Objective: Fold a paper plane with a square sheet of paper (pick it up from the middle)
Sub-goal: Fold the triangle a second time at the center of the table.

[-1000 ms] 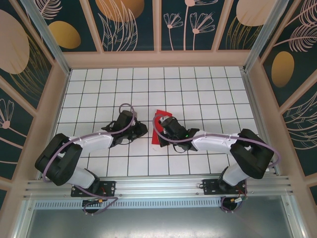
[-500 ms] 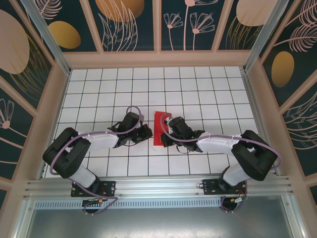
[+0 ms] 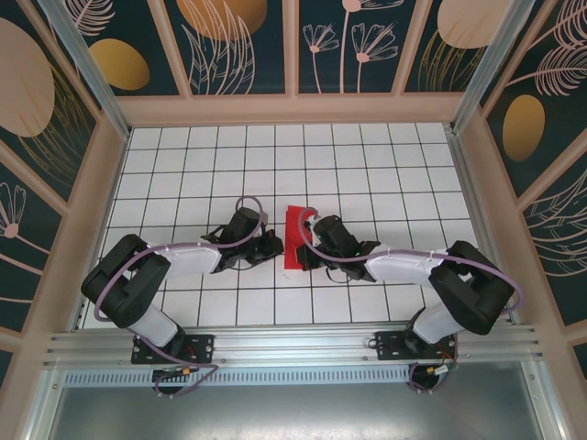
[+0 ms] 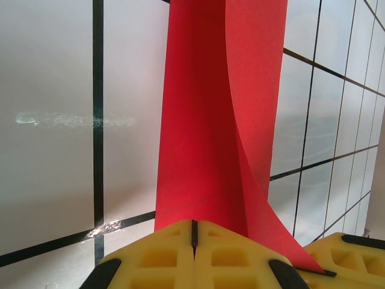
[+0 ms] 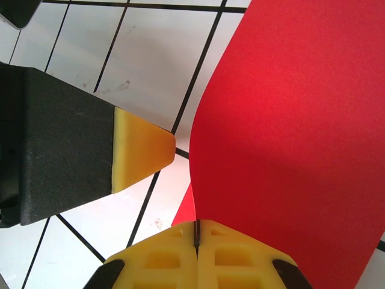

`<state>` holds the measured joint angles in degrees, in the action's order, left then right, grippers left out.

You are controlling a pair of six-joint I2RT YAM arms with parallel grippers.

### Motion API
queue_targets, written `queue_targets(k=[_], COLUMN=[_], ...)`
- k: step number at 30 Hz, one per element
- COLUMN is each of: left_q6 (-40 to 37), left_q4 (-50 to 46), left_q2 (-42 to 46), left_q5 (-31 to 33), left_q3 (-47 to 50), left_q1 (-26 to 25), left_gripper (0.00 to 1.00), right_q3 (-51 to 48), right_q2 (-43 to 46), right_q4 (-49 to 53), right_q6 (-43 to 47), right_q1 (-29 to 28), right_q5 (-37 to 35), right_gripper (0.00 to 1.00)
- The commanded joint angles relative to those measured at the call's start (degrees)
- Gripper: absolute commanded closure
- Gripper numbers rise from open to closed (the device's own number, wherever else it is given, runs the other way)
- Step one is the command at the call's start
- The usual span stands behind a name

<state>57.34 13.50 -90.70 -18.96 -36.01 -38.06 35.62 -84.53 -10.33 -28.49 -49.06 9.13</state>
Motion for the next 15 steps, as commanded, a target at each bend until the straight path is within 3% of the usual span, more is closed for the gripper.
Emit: queue_targets(k=[1, 15], left_q6=[1.1, 1.1], left_q4=[0.9, 0.8], left_q2=[0.3, 0.0], left_q5=[1.0, 0.4], left_q3=[0.0, 0.5], left_q1=[-0.2, -0.3], left_gripper=[1.00, 1.00], right_q3=[-0.9, -2.0], right_q2=[2.2, 3.8], right_q4=[-1.6, -2.6], right_q6=[-0.8, -2.5], right_q1=[0.3, 0.4], right_q5=[0.7, -0.3], right_gripper=[1.00, 1.00])
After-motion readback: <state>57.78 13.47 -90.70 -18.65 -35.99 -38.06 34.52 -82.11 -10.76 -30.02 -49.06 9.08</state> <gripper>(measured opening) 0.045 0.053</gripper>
